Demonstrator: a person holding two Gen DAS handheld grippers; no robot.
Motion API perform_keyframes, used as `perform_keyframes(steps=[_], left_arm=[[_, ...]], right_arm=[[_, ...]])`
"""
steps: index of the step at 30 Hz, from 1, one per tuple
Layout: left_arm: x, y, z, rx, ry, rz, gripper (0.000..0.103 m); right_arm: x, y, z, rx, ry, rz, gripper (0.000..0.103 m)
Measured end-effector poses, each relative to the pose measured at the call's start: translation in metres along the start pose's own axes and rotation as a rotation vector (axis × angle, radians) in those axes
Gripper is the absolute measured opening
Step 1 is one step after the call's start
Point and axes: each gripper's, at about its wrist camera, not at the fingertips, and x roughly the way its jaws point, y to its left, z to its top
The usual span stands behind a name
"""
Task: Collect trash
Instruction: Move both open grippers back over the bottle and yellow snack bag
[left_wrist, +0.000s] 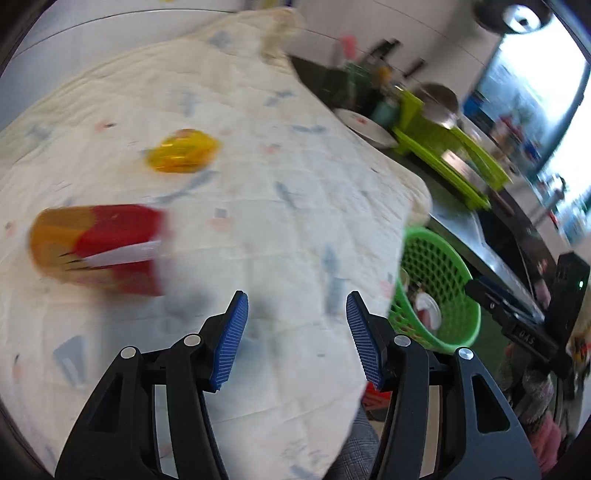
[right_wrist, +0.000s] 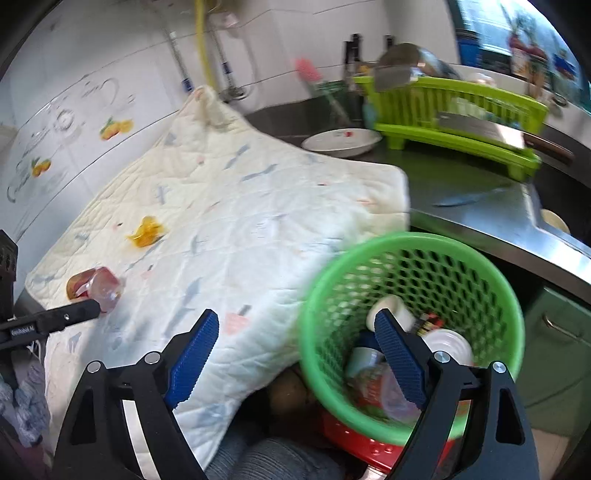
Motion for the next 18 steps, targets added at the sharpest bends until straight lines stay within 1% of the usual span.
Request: perform_keyframes(steps=[2,3,4,5,8,11,12,16,18], left_arm=[[-0.011,0.019,0.003,-0.061,-0.017,0.024,0.057],[-0.015,0.029,0.004,-0.094,-0.025,0.037,0.066],[-0.019,0.036,0.005,-0.120,-0.032,0.047,0.072],[-0.023,0.044,0.005,-0.151,-0.047,0.062,0.074],[-0.031,0.063,0.006,-0.204,-0.068,0.106,0.074],[-0.033,0.080,0.007,-0.274,-0.063,0.119,0.074],[-0.035,0.087,0.007,-0.295,-0.065,0.137,0.074],[-0.042,0.110,0.005,-0.350,-0.076,0.164,0.075],[-0.046,0.120,0.003,-0.368,-0.080,0.183,0.075]], right_arm=[[0.009,0.014,0.006,-0.018,0.012,0.035,0.084],[0.013,0.019,0.008,-0.025,0.017,0.047,0.084],[0.018,0.026,0.011,-0.040,0.023,0.060,0.084],[0.023,0.033,0.014,-0.058,0.028,0.067,0.084],[0.035,0.051,0.020,-0.092,0.044,0.097,0.084],[0.049,0.067,0.028,-0.118,0.059,0.124,0.084],[0.054,0.072,0.031,-0.127,0.066,0.138,0.084],[0.070,0.094,0.038,-0.166,0.094,0.203,0.084],[0.078,0.107,0.040,-0.198,0.104,0.215,0.084]])
